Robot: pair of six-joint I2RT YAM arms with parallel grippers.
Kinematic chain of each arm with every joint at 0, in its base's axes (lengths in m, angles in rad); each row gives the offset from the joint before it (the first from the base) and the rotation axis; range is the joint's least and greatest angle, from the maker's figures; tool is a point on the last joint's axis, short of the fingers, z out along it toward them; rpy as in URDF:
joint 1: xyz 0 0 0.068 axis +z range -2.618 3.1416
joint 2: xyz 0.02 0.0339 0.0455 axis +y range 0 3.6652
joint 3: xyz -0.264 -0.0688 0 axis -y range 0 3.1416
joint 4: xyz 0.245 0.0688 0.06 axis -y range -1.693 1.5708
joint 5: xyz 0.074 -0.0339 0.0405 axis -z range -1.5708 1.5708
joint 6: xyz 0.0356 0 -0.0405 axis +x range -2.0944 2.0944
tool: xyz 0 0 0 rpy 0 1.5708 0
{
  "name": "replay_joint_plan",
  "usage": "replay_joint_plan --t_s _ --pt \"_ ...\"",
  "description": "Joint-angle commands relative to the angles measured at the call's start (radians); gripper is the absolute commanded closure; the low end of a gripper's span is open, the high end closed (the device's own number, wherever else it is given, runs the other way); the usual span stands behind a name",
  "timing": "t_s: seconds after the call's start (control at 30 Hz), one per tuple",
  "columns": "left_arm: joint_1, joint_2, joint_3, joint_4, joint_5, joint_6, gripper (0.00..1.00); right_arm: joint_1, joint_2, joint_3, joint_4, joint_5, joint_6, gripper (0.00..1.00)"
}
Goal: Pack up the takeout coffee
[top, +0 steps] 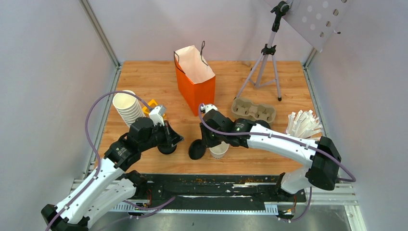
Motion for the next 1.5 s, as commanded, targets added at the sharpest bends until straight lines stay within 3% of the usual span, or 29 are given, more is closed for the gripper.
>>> replay_joint_plan --t_s 0.0,0.07,0.13,0.2,0.37,0.77,1.0,1.3,1.47 --pt "0.005 -0.009 0.012 0.031 0.017 -0.006 1.00 0.003 -0.027 0.039 0.005 0.019 -0.015 0.88" --pt "0.004 -0.003 0.024 0.017 0.014 0.006 0.99 0.004 -0.039 0.048 0.004 0.025 -0.027 0.96" --pt "0.004 0.006 0.039 -0.006 0.005 0.022 0.89 0.005 -0.049 0.051 0.004 0.028 -0.036 1.00" --pt "0.003 0.020 0.044 -0.010 0.010 0.041 0.79 0.004 -0.057 0.047 0.008 0.024 -0.041 1.00" --pt "0.003 0.084 0.054 -0.021 0.030 0.096 0.67 0.004 -0.068 0.050 -0.020 -0.001 -0.066 1.00" --pt "-0.222 0.322 -0.025 0.046 -0.166 0.080 0.58 0.004 -0.370 -0.046 -0.052 0.086 -0.067 0.65" --pt "-0.258 0.444 -0.058 0.107 -0.206 0.088 0.57 0.003 -0.546 -0.114 -0.026 0.126 -0.059 0.51" --pt "-0.269 0.575 -0.068 0.176 -0.211 0.091 0.55 0.004 -0.615 -0.126 -0.055 0.135 -0.072 0.39" --pt "-0.275 0.616 -0.064 0.185 -0.218 0.094 0.61 0.004 -0.636 -0.136 -0.055 0.136 -0.074 0.39"
